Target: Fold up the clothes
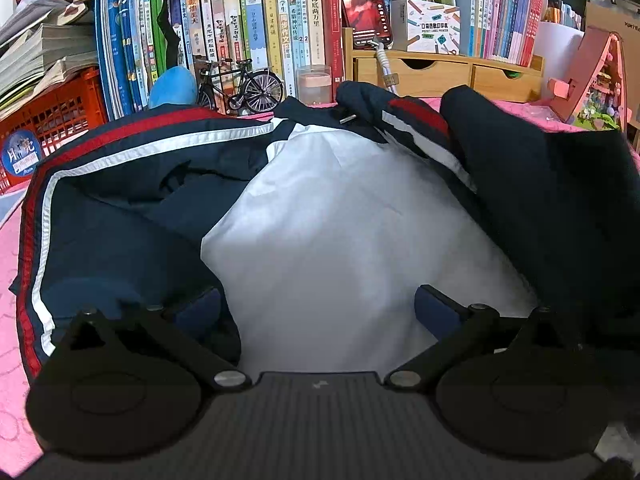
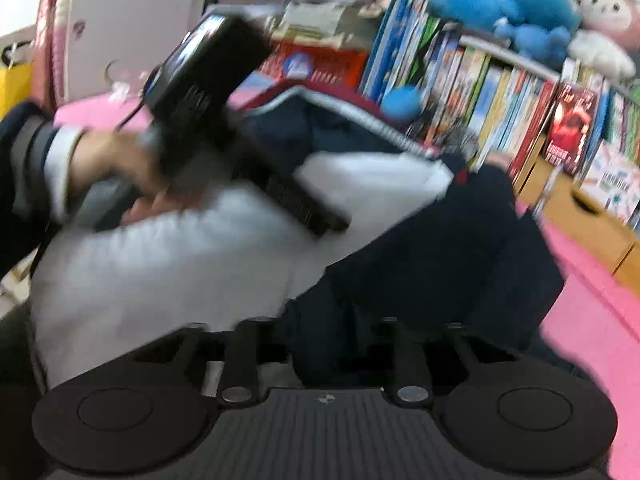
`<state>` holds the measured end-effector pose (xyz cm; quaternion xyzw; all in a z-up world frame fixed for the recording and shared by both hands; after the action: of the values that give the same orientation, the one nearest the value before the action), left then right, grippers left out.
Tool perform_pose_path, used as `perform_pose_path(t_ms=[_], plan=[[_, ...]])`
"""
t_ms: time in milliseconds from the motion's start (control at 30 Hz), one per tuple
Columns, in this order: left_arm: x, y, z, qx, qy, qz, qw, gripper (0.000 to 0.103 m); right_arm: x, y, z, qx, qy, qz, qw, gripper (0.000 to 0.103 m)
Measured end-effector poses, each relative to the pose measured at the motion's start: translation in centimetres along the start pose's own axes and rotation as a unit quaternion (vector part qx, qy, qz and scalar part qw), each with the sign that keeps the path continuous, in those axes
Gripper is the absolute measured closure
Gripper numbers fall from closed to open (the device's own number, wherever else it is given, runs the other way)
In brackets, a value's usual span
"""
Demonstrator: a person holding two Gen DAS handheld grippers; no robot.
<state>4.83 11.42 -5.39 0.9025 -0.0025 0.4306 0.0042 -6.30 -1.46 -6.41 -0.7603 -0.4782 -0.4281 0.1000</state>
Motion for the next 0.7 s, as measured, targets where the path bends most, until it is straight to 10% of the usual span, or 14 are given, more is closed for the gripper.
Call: perform_pose_path(t_ms=[200, 267, 400, 500, 667, 700], plan=[[0.0, -0.1, 0.0, -0.004, -0.001, -0.003, 1.0000, 0.000, 2.1, 3.5, -5.3, 0.039, 0.090, 0.083, 0.992, 0.006], [0.0, -0.1, 0.0, -0.004, -0.001, -0.003, 1.0000, 0.000, 3.0, 6.7, -5.9, -0.018, 0.115, 0.116, 0.986, 0.000], [-0.1, -0.3, 0.0, -0.006, -0.002, -0.003, 1.0000, 0.000, 3.7, 12.9, -1.7, -0.127, 0.063, 0.167, 0.976, 0.000], [-0.1, -0.4, 0.0, -0.005, -0.002, -0.004, 1.0000, 0.000, 3.3, 13.2, 4.2, -0.125, -0.028, 0.148, 0.981, 0.001], [-0.1, -0.4, 0.0, -0.002, -0.002, -0.006, 1.0000, 0.000, 1.4, 14.7, 5.3, -0.097, -0.056, 0.217, 0.970, 0.087], [-0.1, -0.4, 0.1, -0.003, -0.002, -0.006, 1.0000, 0.000, 1.3, 16.0, 3.9, -0.115, -0.046, 0.227, 0.966, 0.087]])
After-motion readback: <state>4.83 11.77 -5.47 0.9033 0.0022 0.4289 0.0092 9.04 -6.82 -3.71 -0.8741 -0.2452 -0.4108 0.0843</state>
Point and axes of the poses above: each gripper's, at about its wrist camera, not at the fingertips, and z roughly the way its jaws point, y to its right, x to its top, the point moved 10 cm from there along z, roughly the way its jaws point, and after that the axes turned 5 degrees about -z, right-handed, at the moved point
